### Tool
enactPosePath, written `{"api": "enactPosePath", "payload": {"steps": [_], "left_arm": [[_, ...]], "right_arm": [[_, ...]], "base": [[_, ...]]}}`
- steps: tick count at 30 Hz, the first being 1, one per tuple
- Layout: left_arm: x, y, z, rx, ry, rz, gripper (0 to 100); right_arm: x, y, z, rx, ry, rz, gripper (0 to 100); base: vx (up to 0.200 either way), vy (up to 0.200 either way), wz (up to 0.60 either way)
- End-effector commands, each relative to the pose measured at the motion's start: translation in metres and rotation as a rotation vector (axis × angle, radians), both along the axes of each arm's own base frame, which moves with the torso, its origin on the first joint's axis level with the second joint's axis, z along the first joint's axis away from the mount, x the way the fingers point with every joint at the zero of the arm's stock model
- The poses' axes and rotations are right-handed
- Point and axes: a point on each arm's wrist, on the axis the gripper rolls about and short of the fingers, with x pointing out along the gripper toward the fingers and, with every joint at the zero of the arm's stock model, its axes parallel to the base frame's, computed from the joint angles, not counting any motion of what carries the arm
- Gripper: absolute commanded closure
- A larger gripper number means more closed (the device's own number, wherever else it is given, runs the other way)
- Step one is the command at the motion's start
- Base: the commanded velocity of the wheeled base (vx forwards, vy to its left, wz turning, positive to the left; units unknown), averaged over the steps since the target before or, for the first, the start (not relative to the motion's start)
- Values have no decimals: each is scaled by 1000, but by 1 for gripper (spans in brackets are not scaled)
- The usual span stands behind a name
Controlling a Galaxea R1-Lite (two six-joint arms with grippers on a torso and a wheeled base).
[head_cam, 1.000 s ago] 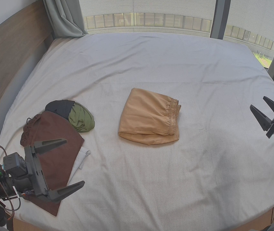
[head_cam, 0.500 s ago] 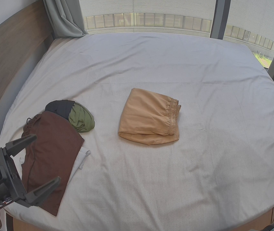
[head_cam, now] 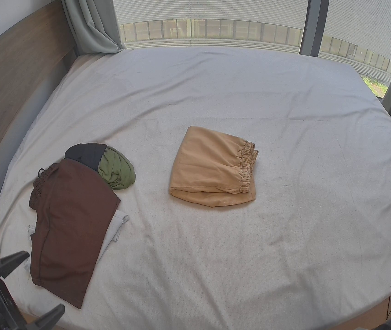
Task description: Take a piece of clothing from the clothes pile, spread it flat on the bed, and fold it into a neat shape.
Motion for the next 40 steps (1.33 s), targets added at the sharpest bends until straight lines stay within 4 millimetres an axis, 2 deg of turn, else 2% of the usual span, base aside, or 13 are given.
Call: {"api": "enactPosePath", "payload": {"steps": [1,3,5,6,7,10,12,19,22,25,32,40], "left_arm": [[-42,9,-33,-33,-86,112,0],[-46,9,-42,-9,-52,140,0],[-45,9,-44,2,-34,158,0],[-45,9,-44,3,-31,161,0],[-45,10,-45,-6,-19,195,0],[-45,9,-45,-25,-20,272,0],[-48,8,-46,-20,-52,339,0],[-49,9,-47,-20,-71,364,0],[-48,12,-48,-17,-66,493,0],[-48,15,-52,-90,4,659,0],[-50,16,-54,-98,7,646,0],[-50,16,-54,-109,9,647,0]], "right_arm": [[-17,-3,-37,-44,-7,-5,0],[-18,-4,-46,-95,2,-168,0],[-19,-6,-58,-202,53,-273,0],[-19,-6,-57,-216,48,-296,0],[-17,-9,-54,-261,31,-423,0],[-16,-12,-57,-187,81,-564,0],[-16,-13,-61,-163,130,-578,0],[-16,-13,-62,-136,139,-598,0],[-16,-13,-62,-130,139,-596,0],[-17,-13,-62,-114,142,-603,0],[-16,-12,-62,-171,123,-574,0],[-16,-12,-62,-145,133,-566,0]], "base": [[0,0,0],[0,0,0],[0,0,0],[0,0,0],[0,0,0],[0,0,0],[0,0,0],[0,0,0],[0,0,0],[0,0,0],[0,0,0],[0,0,0]]}}
